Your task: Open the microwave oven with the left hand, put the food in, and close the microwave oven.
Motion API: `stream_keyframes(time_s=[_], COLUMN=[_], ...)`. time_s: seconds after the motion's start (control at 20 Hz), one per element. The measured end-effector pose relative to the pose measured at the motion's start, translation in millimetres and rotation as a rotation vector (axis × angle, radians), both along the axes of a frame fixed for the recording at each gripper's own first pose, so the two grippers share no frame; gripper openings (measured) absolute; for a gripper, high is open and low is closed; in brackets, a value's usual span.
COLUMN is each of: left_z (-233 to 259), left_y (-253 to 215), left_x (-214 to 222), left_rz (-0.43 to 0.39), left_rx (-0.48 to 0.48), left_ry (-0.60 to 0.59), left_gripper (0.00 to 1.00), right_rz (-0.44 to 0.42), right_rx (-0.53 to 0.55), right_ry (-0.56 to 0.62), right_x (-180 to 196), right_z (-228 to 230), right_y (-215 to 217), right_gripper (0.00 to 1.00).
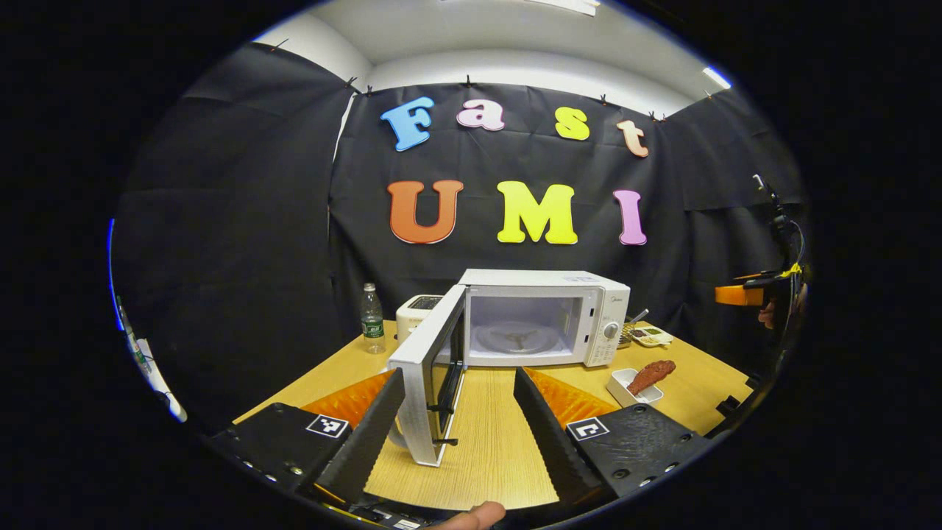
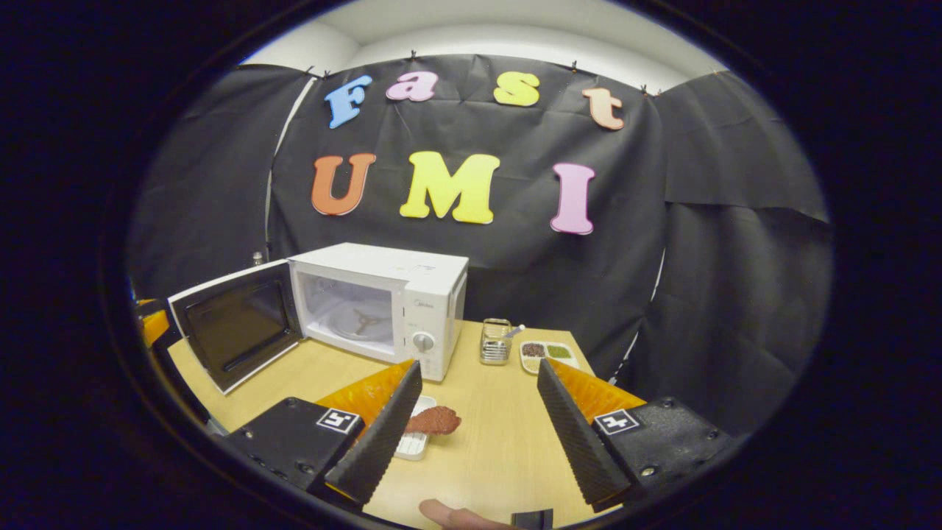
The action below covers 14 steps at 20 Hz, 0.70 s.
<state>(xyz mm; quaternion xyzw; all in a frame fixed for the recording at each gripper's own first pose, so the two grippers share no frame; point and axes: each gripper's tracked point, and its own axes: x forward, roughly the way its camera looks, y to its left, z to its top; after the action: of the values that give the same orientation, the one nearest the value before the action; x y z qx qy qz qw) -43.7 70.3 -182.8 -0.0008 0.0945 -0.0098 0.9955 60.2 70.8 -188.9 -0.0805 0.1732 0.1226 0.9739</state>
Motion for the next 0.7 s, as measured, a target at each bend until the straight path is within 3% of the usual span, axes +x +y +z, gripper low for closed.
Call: stream_keyframes(time_s=[0.25, 0.5, 0.65, 0.7], left_z=[47, 70, 64, 63], left_y=[-36, -65, -79, -80], left_x=[6, 12, 13, 12], left_rz=[-0.050, -0.080, -0.098, -0.099], left_rx=[-0.007, 0.001, 0.020, 0.028], left_ry=[-0.083, -0.141, -0.129, -0.128], left_gripper=[0.92, 0.92, 0.92, 0.92], right_rz=[0.100, 0.132, 0.166, 0.174], right_rx=[0.090, 0.211, 0.298, 0.327], right_ry=[0.210, 0.479, 0.618, 0.656], right_x=[32, 51, 57, 59], right_z=[-54, -123, -156, -164], right_y=[20, 29, 34, 35], right_gripper=[1.00, 0.99, 0.92, 0.80])
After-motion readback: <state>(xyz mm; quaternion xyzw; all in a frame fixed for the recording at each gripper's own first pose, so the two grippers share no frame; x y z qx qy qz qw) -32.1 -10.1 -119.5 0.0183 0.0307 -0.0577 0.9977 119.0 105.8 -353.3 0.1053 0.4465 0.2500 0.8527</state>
